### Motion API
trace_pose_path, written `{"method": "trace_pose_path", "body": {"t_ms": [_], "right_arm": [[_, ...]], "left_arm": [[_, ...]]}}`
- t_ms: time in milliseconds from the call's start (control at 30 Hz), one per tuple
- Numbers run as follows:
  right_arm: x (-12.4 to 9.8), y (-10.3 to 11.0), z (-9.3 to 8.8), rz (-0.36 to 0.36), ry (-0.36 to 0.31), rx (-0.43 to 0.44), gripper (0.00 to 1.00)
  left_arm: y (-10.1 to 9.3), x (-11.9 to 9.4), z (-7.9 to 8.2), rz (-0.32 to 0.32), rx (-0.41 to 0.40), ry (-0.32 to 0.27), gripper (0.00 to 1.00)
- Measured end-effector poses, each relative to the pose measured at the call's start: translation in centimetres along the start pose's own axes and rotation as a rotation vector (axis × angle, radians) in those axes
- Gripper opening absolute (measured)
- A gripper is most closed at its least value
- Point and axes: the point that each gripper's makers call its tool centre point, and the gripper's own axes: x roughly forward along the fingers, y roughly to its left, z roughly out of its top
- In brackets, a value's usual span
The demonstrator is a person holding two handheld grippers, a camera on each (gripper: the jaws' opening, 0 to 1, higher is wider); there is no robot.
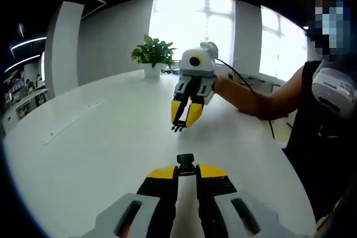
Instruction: Snap the two parts of the plastic buckle together until the buckle closes and remains connected.
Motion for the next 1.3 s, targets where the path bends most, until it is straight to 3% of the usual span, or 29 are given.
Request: {"method": "trace_pose_path", "body": {"t_ms": [433, 700, 1000, 1300], "right_arm": [[0.5, 1.5, -0.5, 0.058, 0.036, -0.014, 0.1], [0.5, 2.0, -0.7, 0.091, 0.041, -0.03, 0.1], [0.7, 3.3, -1.0, 0.17, 0.001, -0.081, 0.1], [0.8, 3.6, -1.1, 0.185, -0.013, -0.12, 0.1]], "left_arm": [[-0.1, 0.5, -0.8, -0.009, 0.006, 0.035, 0.11], [-0.8, 0.7, -1.0, -0.046, 0.012, 0.054, 0.11], [-1.0, 1.3, -1.7, -0.052, 0.067, 0.083, 0.11], [-0.9, 1.7, -2.2, -0.054, 0.076, 0.101, 0.1]]}}
